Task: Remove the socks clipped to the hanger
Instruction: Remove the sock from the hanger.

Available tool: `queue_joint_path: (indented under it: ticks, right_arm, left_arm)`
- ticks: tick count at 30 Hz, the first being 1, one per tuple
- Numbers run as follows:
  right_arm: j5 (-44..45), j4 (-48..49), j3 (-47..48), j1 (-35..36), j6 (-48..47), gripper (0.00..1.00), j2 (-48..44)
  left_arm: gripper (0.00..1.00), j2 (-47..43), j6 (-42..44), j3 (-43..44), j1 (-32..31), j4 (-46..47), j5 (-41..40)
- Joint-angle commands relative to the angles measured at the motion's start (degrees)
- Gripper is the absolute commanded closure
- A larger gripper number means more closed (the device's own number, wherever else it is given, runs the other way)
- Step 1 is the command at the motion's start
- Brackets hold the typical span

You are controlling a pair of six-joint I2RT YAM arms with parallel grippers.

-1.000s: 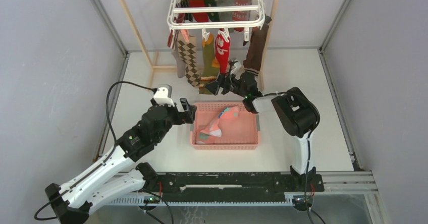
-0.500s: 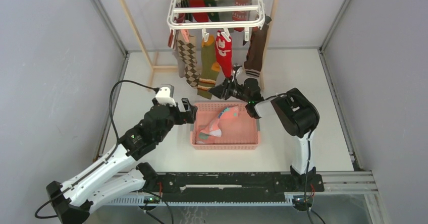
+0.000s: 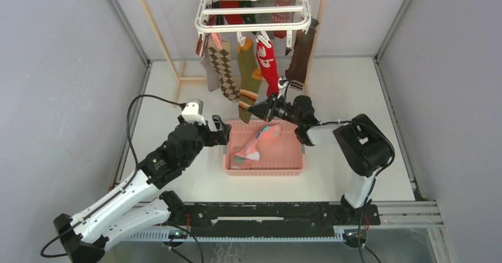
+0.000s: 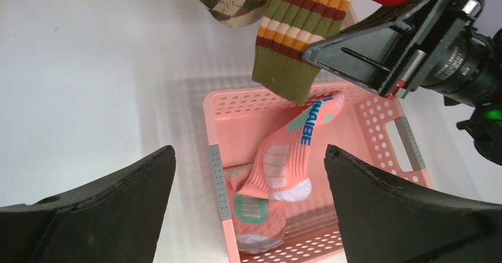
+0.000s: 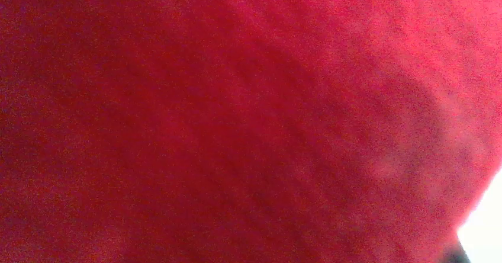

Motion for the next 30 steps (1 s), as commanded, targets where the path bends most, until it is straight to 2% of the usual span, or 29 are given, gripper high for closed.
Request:
queue_joint_path:
  ticks: [1, 13, 23, 30]
  right_arm:
    - [-0.7, -3.5, -1.2, 1.4, -0.1, 0.86, -6.2]
    - [0.8, -26.6, -3.0, 8.0, -9.8, 0.86, -20.5]
    - [-2.9, -31.6, -6.2, 8.9, -9.0, 0.86, -30.1]
    - [-6.7, -33.6, -6.3, 8.6, -5.9, 0.85, -33.8]
  left_arm:
    - [0.0, -1.1, 0.3, 0.8, 0.0, 1.5, -0.1]
    - [0.0, 0.7, 2.2, 5.3, -0.1, 2.3, 0.6]
    - [0.0, 6.2, 5.8, 17.5, 2.2, 2.8, 5.4]
    - [0.0, 14.7, 8.7, 30.8, 4.6, 1.9, 9.4]
